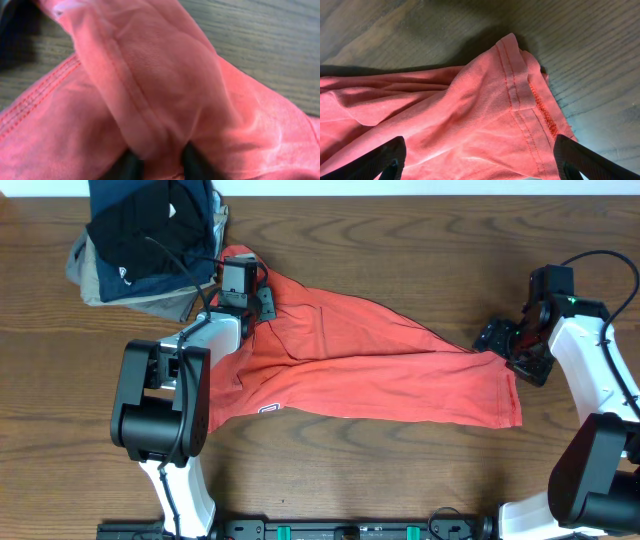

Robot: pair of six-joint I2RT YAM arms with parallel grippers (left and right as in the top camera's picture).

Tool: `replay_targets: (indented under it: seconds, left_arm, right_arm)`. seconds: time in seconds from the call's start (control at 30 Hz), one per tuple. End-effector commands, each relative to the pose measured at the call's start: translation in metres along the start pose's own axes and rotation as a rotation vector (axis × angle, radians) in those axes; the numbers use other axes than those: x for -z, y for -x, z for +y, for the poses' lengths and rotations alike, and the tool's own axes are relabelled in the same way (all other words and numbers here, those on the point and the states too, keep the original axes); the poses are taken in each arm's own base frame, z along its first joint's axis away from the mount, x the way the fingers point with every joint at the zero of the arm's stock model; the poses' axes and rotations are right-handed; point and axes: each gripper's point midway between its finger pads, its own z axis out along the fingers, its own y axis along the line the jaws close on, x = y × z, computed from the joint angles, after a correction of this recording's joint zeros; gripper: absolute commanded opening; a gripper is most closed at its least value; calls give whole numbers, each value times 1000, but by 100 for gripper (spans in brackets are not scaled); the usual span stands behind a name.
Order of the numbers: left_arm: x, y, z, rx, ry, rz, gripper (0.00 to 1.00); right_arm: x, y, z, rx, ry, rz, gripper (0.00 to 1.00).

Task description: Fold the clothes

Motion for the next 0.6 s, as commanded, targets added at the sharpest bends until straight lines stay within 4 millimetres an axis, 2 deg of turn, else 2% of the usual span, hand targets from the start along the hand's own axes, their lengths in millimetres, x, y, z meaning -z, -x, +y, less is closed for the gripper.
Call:
replay_targets:
  seconds: [0.0,0.07,0.2,0.3,0.43,0.57]
  left_arm:
    - [-2,3,1,0,4,-6,13]
    - [-2,2,1,0,4,-5,6]
    - [1,5,1,0,3,-10,6]
    - [13,14,-2,0,-2,-28,6]
    - [46,39,-8,2,-20,-86,7]
    - [88,63,-15,3,-40,-148,6]
  right_arm:
    - [3,3,5,18,7,-12,93]
    - [3,3,5,18,7,-11,93]
    - [3,3,4,19,2,-14,93]
    - [3,5,1,18,-18,-23,93]
    - [3,5,1,18,-19,-25,93]
    - [3,8,6,20,6,-33,93]
